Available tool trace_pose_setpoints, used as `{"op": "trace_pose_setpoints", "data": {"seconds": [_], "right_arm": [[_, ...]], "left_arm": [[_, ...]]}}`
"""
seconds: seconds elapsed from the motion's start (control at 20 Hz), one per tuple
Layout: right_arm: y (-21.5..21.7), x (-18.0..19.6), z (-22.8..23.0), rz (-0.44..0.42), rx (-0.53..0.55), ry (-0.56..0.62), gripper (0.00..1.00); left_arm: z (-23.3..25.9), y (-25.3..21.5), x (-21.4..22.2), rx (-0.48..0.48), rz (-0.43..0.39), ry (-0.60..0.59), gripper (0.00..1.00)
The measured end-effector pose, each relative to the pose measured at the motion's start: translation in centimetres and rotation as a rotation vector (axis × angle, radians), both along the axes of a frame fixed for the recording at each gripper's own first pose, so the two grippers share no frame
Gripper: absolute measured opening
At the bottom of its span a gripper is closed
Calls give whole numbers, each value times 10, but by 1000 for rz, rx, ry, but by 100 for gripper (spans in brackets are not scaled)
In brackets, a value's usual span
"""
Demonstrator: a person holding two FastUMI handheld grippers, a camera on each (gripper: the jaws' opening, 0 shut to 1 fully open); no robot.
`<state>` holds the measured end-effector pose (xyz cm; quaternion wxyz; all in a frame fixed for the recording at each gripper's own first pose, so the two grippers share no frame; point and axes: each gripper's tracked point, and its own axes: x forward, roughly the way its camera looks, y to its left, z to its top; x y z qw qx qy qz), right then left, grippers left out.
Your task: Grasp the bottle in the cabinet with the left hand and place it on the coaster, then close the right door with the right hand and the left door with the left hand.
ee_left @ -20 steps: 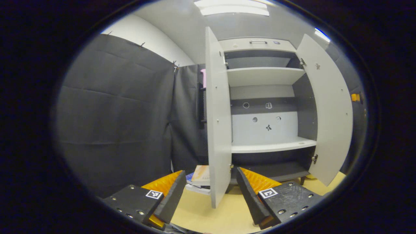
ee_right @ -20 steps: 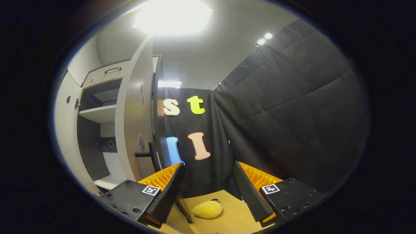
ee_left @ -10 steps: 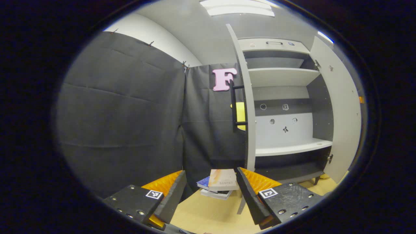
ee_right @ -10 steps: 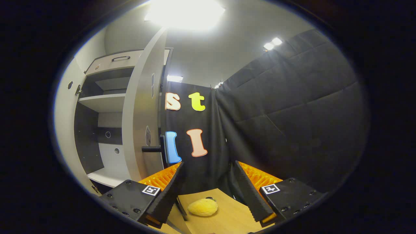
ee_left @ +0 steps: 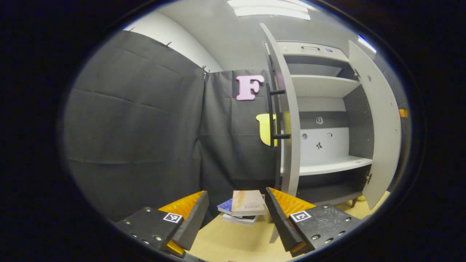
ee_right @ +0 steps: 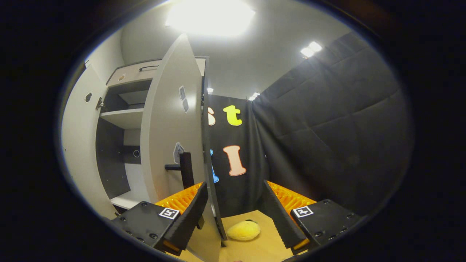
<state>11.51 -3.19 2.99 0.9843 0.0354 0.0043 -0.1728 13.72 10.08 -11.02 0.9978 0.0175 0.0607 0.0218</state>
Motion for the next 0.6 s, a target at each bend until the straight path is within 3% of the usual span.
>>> {"op": "trace_pose_setpoints", "data": {"seconds": [0.2,0.6], "right_arm": [[19,4,-2,26,30,-10,97],[85,34,-2,166,38,-14,97]], "left_arm": [[0,11,0,4,-5,0,91],[-1,36,-3,0,16,3,91]]}}
